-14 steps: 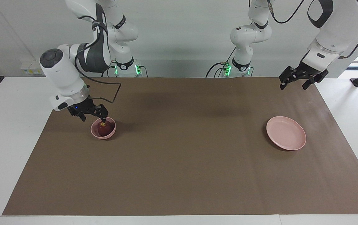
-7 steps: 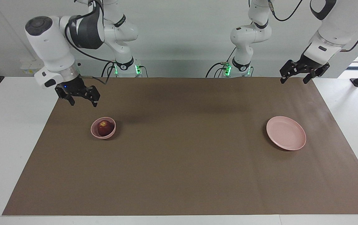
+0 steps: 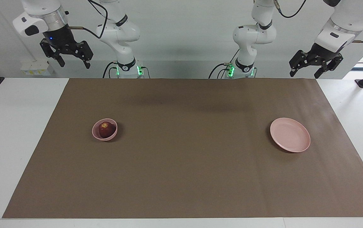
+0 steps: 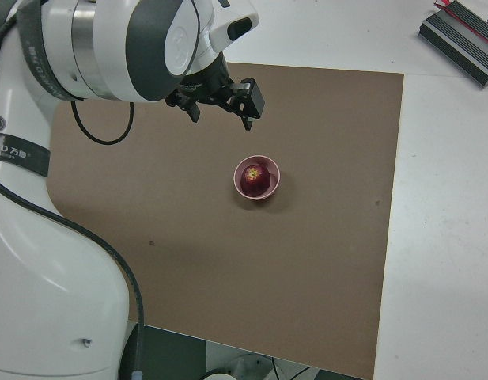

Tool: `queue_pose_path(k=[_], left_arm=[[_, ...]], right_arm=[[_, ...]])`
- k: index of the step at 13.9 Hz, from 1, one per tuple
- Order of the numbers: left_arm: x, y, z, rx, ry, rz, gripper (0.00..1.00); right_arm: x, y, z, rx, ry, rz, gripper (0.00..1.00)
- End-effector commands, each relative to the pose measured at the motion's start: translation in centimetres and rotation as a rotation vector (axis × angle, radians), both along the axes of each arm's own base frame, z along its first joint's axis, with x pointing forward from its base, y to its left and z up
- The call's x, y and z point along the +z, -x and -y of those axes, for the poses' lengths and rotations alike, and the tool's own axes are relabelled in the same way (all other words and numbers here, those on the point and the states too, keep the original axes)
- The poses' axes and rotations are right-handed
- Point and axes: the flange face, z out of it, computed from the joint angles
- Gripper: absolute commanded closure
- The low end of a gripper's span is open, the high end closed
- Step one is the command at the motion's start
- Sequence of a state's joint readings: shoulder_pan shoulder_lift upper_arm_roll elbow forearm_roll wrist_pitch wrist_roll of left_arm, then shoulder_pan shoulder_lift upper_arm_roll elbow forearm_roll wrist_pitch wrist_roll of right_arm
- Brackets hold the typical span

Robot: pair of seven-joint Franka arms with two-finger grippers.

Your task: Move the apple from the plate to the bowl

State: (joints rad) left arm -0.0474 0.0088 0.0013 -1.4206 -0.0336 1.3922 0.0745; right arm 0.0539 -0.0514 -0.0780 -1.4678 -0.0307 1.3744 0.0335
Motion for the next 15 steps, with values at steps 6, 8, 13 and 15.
queue_pose_path(k=[6, 8, 13, 15], left_arm=[[0.5, 0.6, -0.1, -0.001, 0.010, -0.006, 0.00], [0.5, 0.5, -0.2, 0.002, 0.011, -0.006, 0.00], [0.5, 0.5, -1.2, 0.020, 0.001, -0.006, 0.00], [0.5, 0.6, -1.9, 0.035, 0.009, -0.011, 0.00]], right_arm=[[0.5, -0.1, 1.2, 0.027, 0.007, -0.015, 0.00], [1.1, -0.1, 1.0, 0.024, -0.021, 0.020, 0.00], [1.1, 0.0, -0.1, 0.061, -0.001, 0.030, 0.00], [1.0, -0.3, -0.2, 0.065, 0.013, 0.066, 0.00]])
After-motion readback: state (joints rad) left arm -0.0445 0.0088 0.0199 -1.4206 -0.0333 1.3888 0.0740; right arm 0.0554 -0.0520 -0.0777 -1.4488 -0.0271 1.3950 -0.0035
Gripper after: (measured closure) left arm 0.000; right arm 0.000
